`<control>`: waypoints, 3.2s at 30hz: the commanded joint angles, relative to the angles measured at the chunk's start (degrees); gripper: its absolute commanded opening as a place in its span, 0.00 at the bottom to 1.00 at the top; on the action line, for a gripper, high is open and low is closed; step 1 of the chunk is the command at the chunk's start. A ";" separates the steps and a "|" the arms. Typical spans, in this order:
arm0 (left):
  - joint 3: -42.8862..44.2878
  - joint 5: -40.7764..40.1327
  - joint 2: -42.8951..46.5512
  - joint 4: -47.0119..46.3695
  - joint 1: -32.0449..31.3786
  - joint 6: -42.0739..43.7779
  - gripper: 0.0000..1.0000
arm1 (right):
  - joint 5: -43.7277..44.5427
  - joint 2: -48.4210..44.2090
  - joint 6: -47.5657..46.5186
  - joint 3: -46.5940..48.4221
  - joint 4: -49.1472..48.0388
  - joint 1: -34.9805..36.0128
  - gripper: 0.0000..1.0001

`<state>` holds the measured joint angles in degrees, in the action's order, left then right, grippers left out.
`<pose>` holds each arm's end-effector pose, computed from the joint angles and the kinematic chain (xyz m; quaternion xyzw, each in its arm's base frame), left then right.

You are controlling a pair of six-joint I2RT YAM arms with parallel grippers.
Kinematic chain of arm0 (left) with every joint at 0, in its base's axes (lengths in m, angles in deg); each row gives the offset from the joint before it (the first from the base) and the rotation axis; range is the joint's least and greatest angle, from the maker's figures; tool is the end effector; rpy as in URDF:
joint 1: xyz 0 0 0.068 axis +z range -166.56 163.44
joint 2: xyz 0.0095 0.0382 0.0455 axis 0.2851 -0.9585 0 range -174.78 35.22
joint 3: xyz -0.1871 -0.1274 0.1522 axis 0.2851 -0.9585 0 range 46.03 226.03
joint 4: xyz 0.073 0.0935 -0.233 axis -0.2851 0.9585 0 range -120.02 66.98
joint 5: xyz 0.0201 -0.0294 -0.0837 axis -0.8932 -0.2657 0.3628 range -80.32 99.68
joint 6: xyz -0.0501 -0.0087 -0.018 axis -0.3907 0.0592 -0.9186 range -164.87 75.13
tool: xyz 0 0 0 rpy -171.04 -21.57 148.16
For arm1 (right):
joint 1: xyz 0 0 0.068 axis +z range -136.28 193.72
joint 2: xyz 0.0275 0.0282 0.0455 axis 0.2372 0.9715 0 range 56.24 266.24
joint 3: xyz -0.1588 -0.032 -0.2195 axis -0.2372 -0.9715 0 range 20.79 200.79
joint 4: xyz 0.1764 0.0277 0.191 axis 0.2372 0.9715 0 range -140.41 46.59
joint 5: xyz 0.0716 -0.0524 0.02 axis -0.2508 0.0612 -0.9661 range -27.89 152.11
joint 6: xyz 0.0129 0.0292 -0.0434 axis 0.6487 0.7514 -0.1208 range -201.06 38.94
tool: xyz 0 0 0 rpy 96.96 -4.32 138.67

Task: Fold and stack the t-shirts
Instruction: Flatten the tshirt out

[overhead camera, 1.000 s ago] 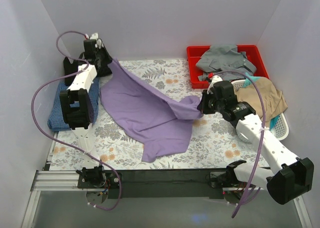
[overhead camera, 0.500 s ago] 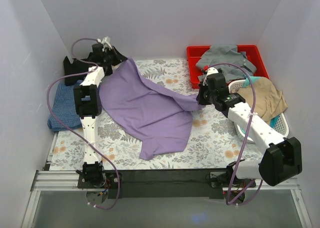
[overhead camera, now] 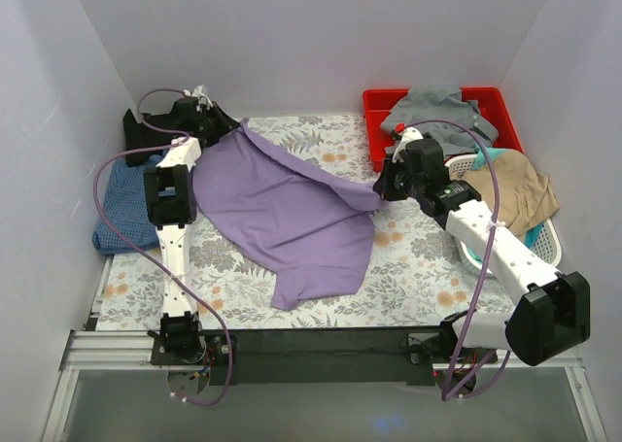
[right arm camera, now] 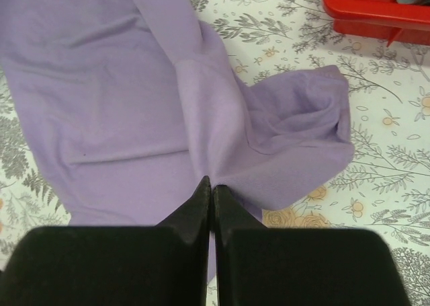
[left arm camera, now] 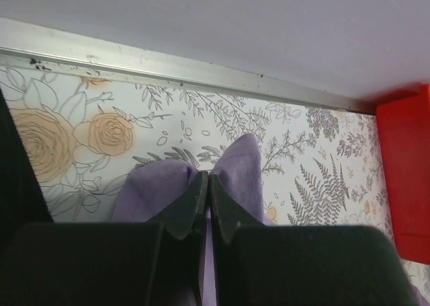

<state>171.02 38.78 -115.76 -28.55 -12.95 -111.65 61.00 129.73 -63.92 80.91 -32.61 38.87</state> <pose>0.5905 0.0200 0.1397 -0.3703 0.7512 -0.4460 0.3155 0.2631 0.1243 0.3116 -0.0655 0.8686 0.1850 0.4550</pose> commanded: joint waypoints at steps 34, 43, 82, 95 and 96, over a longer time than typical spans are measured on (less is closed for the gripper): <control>-32.35 -7.95 36.10 -9.72 5.52 -4.49 0.45 | 6.46 -7.15 -0.44 -3.08 7.07 1.92 0.45; -12.67 25.91 15.37 -10.53 0.69 -16.10 0.59 | -2.58 5.67 0.61 -3.52 -4.43 1.92 0.44; -19.08 -32.10 20.10 1.25 -6.34 16.52 0.60 | -6.45 13.60 0.26 -7.03 -6.82 2.89 0.42; -24.62 -19.45 25.56 -7.01 -6.34 15.63 0.64 | -3.56 13.34 0.87 -8.70 -7.87 2.98 0.41; -24.88 -18.74 25.30 -6.84 -6.34 15.46 0.64 | -3.47 13.95 0.78 -8.70 -7.96 2.98 0.41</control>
<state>147.08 16.84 -93.22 -35.24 -19.42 -97.03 56.19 143.98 -63.24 72.56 -38.55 41.56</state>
